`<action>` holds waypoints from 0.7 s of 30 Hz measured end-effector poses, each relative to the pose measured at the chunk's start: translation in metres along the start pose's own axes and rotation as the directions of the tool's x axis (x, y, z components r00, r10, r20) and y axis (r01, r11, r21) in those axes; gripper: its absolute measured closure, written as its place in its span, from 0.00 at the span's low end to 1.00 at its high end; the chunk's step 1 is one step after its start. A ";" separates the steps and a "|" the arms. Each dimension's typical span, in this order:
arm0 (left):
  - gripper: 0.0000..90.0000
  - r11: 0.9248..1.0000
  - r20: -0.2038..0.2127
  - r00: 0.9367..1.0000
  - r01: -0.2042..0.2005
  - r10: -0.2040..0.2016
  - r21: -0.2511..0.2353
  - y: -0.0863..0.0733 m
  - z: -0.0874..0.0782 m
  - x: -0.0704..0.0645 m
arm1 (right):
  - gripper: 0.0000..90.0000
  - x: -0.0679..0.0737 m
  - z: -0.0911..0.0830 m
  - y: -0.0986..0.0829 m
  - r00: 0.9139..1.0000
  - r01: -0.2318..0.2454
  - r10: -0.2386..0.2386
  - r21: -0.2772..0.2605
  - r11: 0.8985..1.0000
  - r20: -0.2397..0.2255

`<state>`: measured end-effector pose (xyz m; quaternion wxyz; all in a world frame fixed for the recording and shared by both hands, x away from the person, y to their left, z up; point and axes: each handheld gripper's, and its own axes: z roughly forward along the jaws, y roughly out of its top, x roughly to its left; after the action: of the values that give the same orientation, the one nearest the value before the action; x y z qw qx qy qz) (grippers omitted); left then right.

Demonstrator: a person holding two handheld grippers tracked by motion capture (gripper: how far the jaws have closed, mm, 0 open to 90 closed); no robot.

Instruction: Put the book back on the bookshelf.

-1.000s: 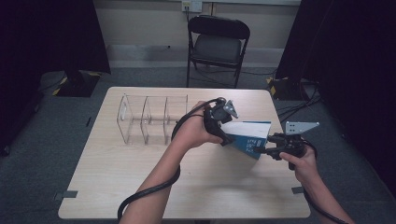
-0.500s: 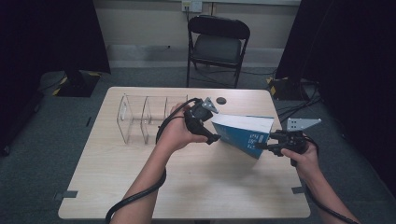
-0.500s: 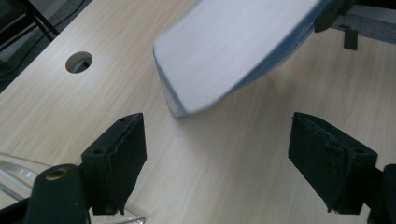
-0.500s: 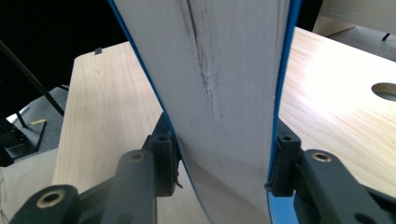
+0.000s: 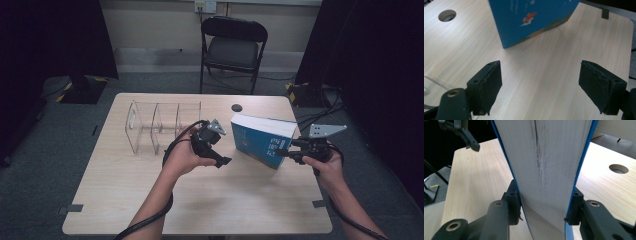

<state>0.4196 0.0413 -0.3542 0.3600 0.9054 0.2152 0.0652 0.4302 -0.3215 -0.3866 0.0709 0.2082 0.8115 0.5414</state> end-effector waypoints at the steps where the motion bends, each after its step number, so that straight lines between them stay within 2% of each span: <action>1: 0.21 1.000 0.000 1.000 0.000 0.000 0.000 0.000 0.000 0.000 | 0.64 0.000 0.000 0.000 1.000 0.000 0.000 0.000 1.000 0.000; 4: 0.21 1.000 0.018 1.000 0.017 -0.017 0.005 -0.007 0.004 0.000 | 0.64 -0.002 -0.001 -0.001 1.000 -0.003 0.003 -0.010 1.000 0.014; 7: 0.21 1.000 0.017 0.999 0.029 -0.029 -0.002 -0.013 0.008 -0.001 | 0.65 -0.002 -0.003 0.000 0.999 0.006 -0.005 -0.011 1.000 0.034; 12: 0.21 0.999 0.025 0.999 0.033 -0.034 0.006 -0.024 0.014 -0.003 | 0.65 -0.001 -0.005 0.002 0.997 0.027 -0.027 0.001 1.000 0.072; 14: 0.21 0.999 0.027 0.999 0.042 -0.042 0.007 -0.027 0.015 -0.003 | 0.65 0.000 -0.005 0.002 0.997 0.033 -0.033 0.003 0.999 0.074; 19: 0.22 0.998 0.032 0.998 0.058 -0.058 0.013 -0.040 0.021 -0.003 | 0.66 0.000 -0.006 0.004 0.994 0.028 -0.030 0.019 0.999 0.107; 21: 0.22 0.998 0.040 0.997 0.061 -0.063 0.030 -0.048 0.024 -0.003 | 0.66 0.000 -0.007 0.006 0.993 0.025 -0.030 0.037 0.999 0.118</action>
<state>0.4067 0.0557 -0.4044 0.3533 0.9045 0.2366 0.0322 0.4297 -0.3257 -0.3780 0.1225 0.2298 0.8180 0.5129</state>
